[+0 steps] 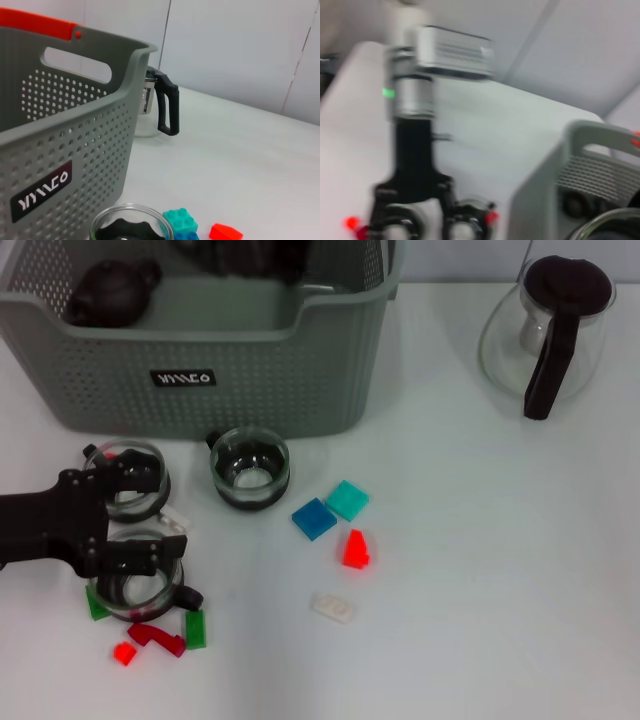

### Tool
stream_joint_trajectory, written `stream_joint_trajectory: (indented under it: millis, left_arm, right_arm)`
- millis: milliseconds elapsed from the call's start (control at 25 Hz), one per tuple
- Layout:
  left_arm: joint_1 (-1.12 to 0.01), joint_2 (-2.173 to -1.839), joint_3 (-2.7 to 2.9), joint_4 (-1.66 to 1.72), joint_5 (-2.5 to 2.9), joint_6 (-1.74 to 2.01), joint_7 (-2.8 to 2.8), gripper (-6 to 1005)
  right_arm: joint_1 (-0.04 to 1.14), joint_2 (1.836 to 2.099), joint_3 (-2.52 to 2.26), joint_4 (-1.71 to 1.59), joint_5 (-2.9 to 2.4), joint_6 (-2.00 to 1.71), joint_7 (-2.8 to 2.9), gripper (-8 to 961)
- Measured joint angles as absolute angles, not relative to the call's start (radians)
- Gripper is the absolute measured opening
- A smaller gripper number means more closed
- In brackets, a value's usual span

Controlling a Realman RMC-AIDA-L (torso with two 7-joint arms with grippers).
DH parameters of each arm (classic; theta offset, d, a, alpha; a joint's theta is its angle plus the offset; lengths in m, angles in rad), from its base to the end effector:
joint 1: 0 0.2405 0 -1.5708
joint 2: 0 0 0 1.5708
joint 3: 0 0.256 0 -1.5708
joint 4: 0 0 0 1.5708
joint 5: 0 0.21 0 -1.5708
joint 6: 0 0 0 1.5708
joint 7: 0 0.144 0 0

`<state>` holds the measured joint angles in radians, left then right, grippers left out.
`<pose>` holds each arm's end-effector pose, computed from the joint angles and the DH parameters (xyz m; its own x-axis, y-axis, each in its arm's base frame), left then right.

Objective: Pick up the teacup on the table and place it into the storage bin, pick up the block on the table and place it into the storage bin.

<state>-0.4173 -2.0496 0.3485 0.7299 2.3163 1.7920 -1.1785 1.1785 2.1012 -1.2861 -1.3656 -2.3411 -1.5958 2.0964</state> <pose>-0.3253 0.2683 0.0407 0.8431 0.3192 0.4328 0.4356 -0.8773 -0.2014 -0.0666 0.3710 -0.0015 0.9487 0.2980 0.1055 0.3133 -0.9308 -0.1880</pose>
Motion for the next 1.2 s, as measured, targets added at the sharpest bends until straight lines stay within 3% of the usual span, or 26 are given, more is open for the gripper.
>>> stream_joint_trajectory:
  millis: [480, 1200]
  left_arm:
    - [-0.414, -2.058, 0.347, 0.724, 2.31, 1.787, -1.175, 932]
    - [-0.422, -2.059, 0.347, 0.693, 2.31, 1.76, -1.166, 932]
  right_arm:
    - [1.203, 2.102, -1.291, -0.8, -2.359, -0.953, 1.847, 69]
    - [1.221, 2.108, -1.294, -0.468, -2.124, -0.604, 1.541, 68]
